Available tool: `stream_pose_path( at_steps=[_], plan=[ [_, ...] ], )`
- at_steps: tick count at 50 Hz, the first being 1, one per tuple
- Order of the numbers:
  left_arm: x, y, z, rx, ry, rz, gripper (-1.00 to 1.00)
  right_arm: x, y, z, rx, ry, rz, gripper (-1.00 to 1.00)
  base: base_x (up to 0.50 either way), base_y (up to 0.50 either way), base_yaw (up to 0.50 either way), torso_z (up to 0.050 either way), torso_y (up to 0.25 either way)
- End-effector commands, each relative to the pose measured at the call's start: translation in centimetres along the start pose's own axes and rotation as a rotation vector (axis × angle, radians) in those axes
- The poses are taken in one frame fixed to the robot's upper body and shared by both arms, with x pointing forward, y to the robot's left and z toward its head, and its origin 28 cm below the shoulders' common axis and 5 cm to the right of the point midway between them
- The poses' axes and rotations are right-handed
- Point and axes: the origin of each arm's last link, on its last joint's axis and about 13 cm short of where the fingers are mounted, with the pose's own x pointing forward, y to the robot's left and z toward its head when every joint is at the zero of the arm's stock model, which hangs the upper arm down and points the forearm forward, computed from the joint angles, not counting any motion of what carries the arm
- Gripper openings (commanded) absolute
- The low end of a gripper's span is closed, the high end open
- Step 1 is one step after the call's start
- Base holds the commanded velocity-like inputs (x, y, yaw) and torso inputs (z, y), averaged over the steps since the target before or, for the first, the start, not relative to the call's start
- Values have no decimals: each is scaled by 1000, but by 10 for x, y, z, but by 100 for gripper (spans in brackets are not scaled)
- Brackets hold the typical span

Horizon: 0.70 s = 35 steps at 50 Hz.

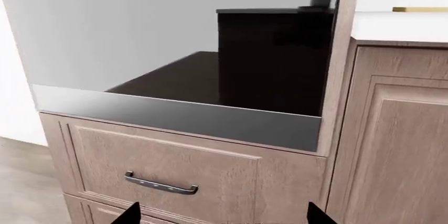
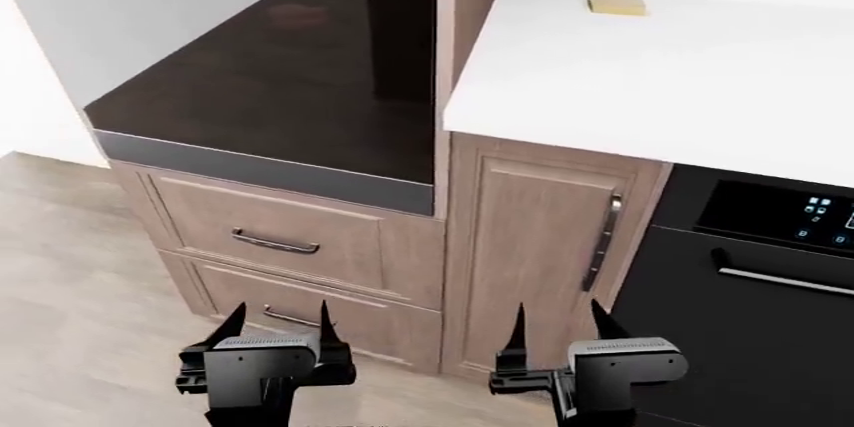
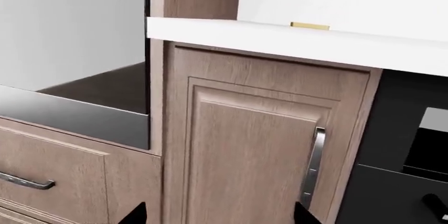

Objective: Open the oven door

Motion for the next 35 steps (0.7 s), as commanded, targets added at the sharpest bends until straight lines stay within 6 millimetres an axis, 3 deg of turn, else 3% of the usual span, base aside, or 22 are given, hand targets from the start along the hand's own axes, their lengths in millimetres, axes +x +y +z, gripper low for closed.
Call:
stream_pose_path(
  at_steps=[1, 16, 35],
  plan=[
    [0, 0, -1, 2, 2, 0, 100, 0, 0, -1, -4, -1, 3, 100, 0, 0, 500, 0, 0],
    [0, 0, 1, -1, 0, -1, 100, 0, 1, 0, 6, -10, 6, 100, 0, 0, 500, 0, 0],
    [0, -1, 1, -2, 0, 0, 100, -3, 2, 2, 11, 19, 42, 100, 49, 19, 0, 0, 0]
  ],
)
